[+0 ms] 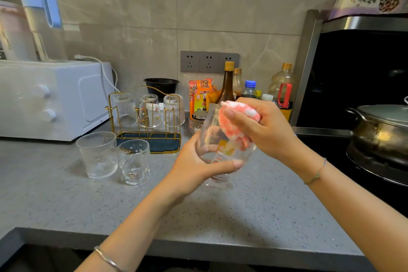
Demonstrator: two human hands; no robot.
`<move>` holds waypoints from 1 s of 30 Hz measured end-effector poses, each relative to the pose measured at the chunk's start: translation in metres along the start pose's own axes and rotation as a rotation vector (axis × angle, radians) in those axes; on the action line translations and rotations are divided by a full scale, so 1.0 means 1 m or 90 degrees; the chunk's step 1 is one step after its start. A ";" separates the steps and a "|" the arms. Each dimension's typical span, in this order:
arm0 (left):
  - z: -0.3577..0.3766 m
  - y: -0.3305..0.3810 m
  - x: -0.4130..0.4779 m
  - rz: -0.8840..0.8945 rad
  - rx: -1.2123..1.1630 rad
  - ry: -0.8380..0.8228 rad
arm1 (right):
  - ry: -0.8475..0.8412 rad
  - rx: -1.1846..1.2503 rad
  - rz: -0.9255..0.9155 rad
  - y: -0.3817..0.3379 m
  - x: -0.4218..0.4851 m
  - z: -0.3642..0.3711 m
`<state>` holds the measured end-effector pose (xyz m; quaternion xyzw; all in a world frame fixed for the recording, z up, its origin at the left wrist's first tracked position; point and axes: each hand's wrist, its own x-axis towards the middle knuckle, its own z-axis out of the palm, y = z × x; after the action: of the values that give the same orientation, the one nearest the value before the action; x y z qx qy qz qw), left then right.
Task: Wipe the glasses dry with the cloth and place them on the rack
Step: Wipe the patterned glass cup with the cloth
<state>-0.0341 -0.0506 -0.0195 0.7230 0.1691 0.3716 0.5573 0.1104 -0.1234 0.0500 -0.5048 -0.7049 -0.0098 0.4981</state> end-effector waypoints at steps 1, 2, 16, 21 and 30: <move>-0.004 0.002 -0.001 -0.029 -0.042 -0.054 | -0.030 0.024 0.011 -0.001 0.000 -0.004; -0.008 0.003 -0.003 -0.059 -0.083 -0.111 | -0.063 0.049 0.029 -0.002 -0.001 -0.009; 0.005 0.020 -0.001 -0.030 0.113 -0.058 | 0.091 0.037 0.111 -0.001 -0.002 -0.009; 0.005 0.014 -0.001 0.021 0.174 0.010 | 0.043 0.023 0.132 -0.005 0.001 -0.012; -0.012 0.017 0.002 -0.058 -0.004 -0.114 | -0.159 0.168 0.190 -0.007 0.000 -0.032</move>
<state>-0.0444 -0.0472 -0.0016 0.7432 0.1502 0.2802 0.5886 0.1275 -0.1434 0.0702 -0.5311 -0.6738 0.2190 0.4647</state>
